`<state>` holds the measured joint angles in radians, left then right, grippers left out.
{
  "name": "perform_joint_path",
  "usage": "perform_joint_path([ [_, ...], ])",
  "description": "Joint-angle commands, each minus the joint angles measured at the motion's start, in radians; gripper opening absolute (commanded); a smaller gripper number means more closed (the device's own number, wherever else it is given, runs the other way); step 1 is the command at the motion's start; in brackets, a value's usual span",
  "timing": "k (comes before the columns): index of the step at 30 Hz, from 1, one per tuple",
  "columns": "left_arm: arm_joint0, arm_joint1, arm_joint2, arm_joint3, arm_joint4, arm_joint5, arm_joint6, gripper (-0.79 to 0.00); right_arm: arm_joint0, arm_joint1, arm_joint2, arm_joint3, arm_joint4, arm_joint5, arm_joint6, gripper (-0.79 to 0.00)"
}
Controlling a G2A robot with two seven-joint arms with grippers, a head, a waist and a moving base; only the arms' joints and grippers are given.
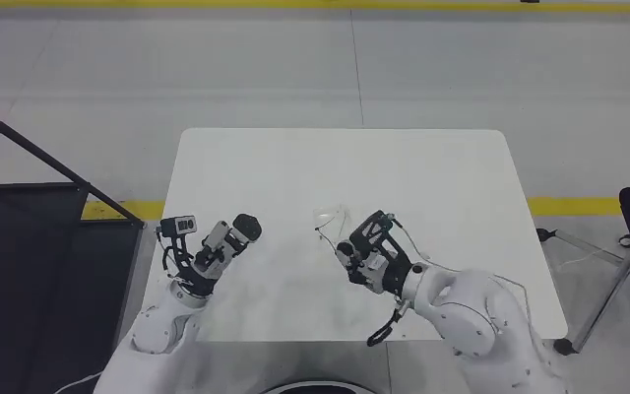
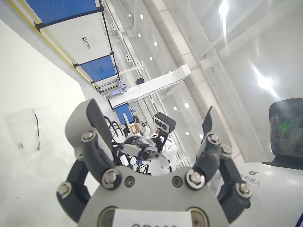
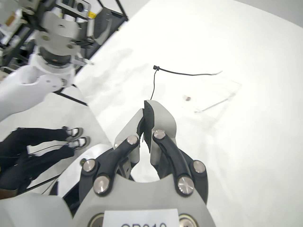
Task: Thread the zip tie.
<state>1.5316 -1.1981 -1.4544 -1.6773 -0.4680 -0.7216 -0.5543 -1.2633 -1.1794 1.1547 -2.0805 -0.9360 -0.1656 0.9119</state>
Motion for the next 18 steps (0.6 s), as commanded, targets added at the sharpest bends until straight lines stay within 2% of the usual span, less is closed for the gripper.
perform_joint_path([
  [1,0.000,0.000,0.000,0.000,0.000,0.000,0.000,0.000,0.023,-0.005,-0.047,0.013,-0.177,0.088,0.014,-0.785],
  [7,0.000,0.000,0.000,0.000,0.000,0.000,0.000,0.000,0.150,-0.038,-0.215,0.109,-0.435,0.264,0.127,-0.785],
  [13,0.000,0.000,0.000,0.000,0.000,0.000,0.000,0.000,0.258,-0.078,-0.327,0.192,-0.470,0.310,0.254,-0.785],
  [18,0.000,0.000,0.000,0.000,0.000,0.000,0.000,0.000,0.298,-0.103,-0.373,0.232,-0.477,0.331,0.299,-0.785],
])
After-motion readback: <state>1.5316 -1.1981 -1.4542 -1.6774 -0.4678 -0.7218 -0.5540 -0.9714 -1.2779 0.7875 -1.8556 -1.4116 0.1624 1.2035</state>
